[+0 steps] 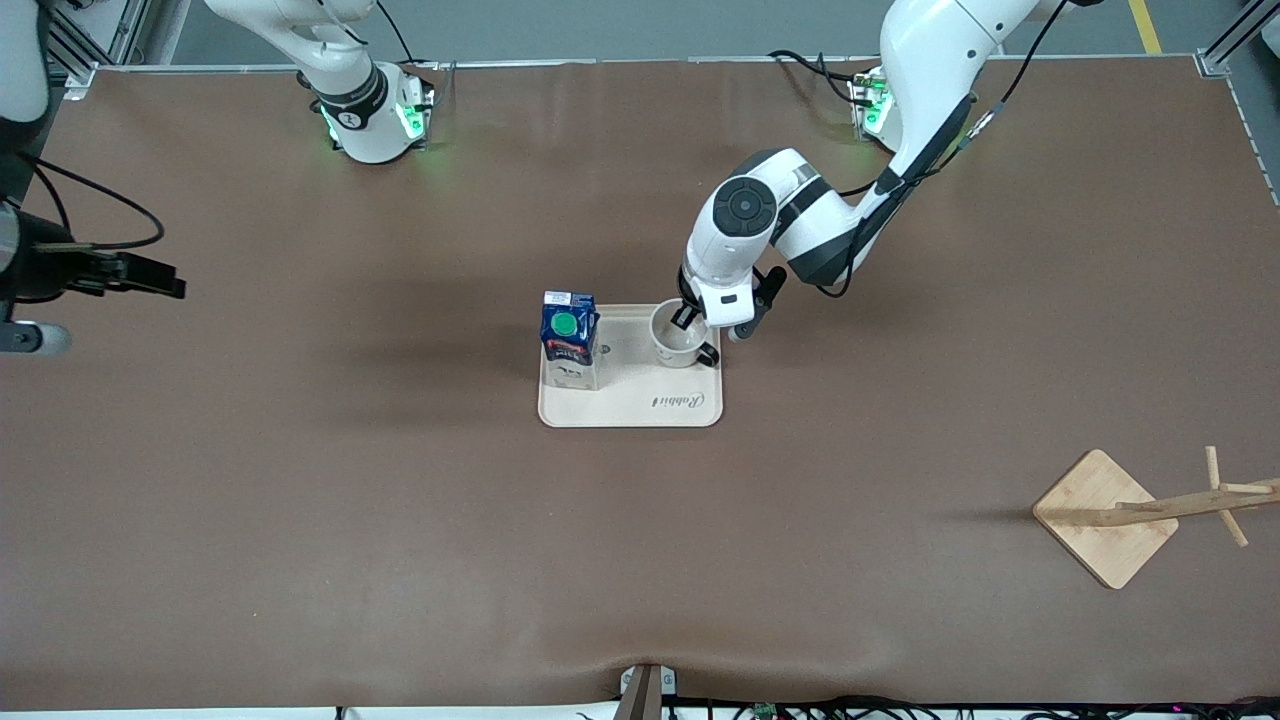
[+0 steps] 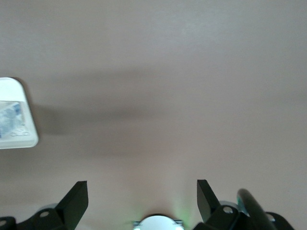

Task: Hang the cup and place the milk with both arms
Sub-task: 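Grasp the mug rim with the left gripper while the right gripper reaches the milk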

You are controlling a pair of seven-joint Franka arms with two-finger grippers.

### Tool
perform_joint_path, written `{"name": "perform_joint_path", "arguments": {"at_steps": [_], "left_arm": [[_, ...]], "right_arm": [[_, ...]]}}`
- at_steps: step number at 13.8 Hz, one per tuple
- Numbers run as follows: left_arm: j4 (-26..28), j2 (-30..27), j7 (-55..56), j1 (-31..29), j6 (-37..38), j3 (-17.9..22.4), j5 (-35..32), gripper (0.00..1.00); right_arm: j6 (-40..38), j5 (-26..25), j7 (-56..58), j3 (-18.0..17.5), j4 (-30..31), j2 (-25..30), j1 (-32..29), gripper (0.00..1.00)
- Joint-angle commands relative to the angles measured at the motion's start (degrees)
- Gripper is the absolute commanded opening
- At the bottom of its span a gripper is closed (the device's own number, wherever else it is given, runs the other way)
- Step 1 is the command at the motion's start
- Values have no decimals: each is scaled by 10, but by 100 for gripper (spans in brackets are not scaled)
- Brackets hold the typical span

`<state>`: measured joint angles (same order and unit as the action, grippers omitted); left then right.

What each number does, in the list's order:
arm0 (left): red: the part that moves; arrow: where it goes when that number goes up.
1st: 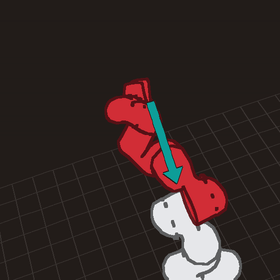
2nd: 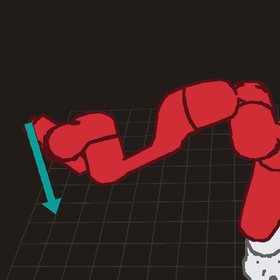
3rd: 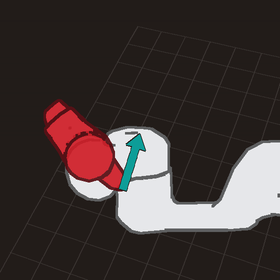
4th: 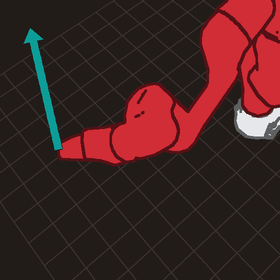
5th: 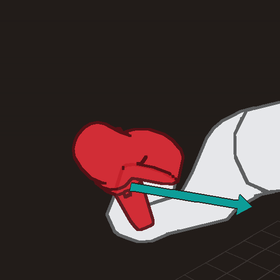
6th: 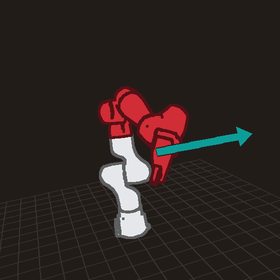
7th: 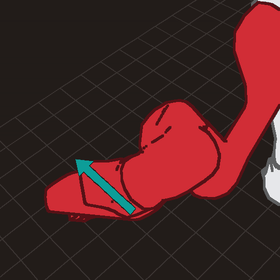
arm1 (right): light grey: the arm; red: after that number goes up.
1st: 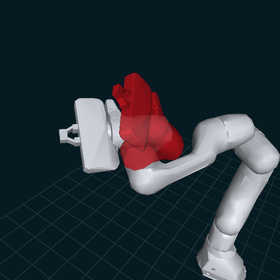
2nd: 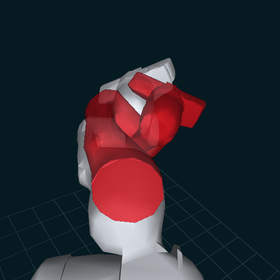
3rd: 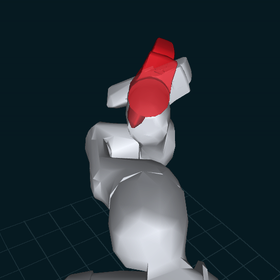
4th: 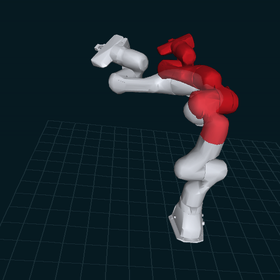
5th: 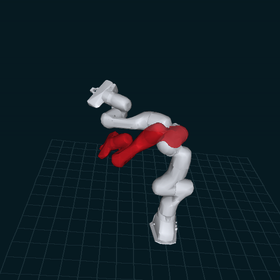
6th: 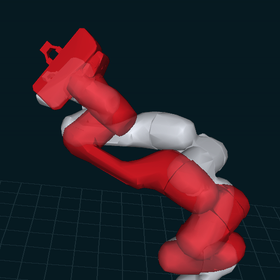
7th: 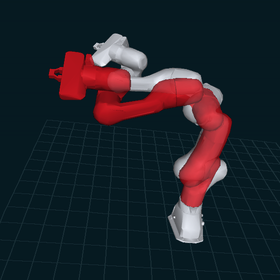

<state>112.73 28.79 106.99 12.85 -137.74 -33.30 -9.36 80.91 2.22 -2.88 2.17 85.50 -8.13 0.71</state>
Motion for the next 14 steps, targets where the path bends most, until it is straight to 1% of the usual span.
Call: {"name": "perform_joint_path", "arguments": {"at_steps": [1,4,5,7,9,11,13,14], "left_arm": [[-7,4,18,5,-8,0,-14,0],[-14,0,16,11,-5,2,-18,0],[-24,0,15,11,1,3,-18,0],[-40,-7,14,10,20,3,-19,0],[-58,-20,13,10,58,3,-20,0],[-69,-29,13,9,89,2,-31,0],[-73,-50,6,5,115,2,-38,0],[-73,-71,-16,0,133,2,-50,0]], "right_arm": [[6,29,-61,1,3,-9,33,100],[28,58,-68,1,4,-28,52,100],[36,75,-84,1,4,-39,53,100],[37,106,-139,1,4,-43,64,100],[47,108,-179,1,5,-43,93,100],[72,109,-209,1,12,-46,120,100],[97,117,-220,1,19,-60,147,100],[107,123,-220,1,20,-65,162,100]]}}
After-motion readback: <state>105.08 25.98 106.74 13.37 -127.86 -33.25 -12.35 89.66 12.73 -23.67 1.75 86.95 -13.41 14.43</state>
